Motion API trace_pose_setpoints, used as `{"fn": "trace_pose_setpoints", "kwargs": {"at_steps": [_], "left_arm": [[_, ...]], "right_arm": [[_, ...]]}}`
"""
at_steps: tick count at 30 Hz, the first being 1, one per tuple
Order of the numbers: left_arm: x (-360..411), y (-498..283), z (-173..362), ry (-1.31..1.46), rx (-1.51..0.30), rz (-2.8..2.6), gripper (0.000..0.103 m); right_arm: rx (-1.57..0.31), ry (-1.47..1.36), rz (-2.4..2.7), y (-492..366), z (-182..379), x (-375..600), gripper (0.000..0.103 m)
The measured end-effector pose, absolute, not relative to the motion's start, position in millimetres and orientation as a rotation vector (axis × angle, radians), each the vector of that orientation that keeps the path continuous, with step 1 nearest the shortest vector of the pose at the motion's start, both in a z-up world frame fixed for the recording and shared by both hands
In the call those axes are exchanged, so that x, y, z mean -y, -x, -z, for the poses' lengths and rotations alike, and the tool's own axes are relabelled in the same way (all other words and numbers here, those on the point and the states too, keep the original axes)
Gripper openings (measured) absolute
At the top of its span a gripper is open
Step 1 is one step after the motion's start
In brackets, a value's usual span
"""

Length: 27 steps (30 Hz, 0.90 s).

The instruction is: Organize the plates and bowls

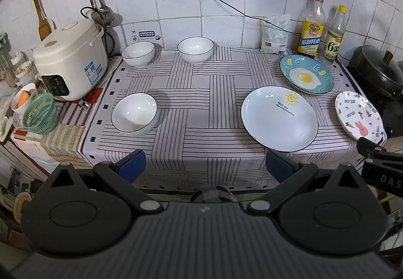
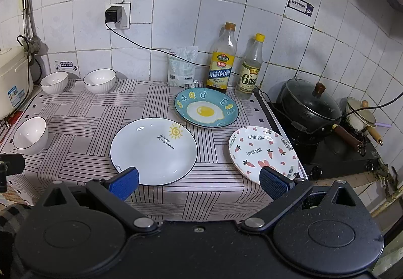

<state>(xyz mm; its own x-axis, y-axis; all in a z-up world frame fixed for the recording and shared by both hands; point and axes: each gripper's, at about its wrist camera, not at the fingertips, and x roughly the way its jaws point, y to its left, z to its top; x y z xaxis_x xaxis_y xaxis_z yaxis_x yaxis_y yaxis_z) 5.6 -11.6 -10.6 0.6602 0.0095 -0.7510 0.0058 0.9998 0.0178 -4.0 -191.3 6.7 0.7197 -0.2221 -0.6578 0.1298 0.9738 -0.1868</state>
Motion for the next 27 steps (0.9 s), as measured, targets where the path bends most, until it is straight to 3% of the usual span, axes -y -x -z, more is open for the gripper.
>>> {"fn": "trace_pose_setpoints", "kwargs": {"at_steps": [16,27], "left_arm": [[4,-35,13,0.006,-0.755,0.045,0.103],[24,-67,25,-0.052,-0.817,0.124,0.103]], "right_arm": [[-0.545,0.049,0.044,5,1,213,0.103],[-0.623,-0.156,-0.098,-35,29,238,0.097]]}}
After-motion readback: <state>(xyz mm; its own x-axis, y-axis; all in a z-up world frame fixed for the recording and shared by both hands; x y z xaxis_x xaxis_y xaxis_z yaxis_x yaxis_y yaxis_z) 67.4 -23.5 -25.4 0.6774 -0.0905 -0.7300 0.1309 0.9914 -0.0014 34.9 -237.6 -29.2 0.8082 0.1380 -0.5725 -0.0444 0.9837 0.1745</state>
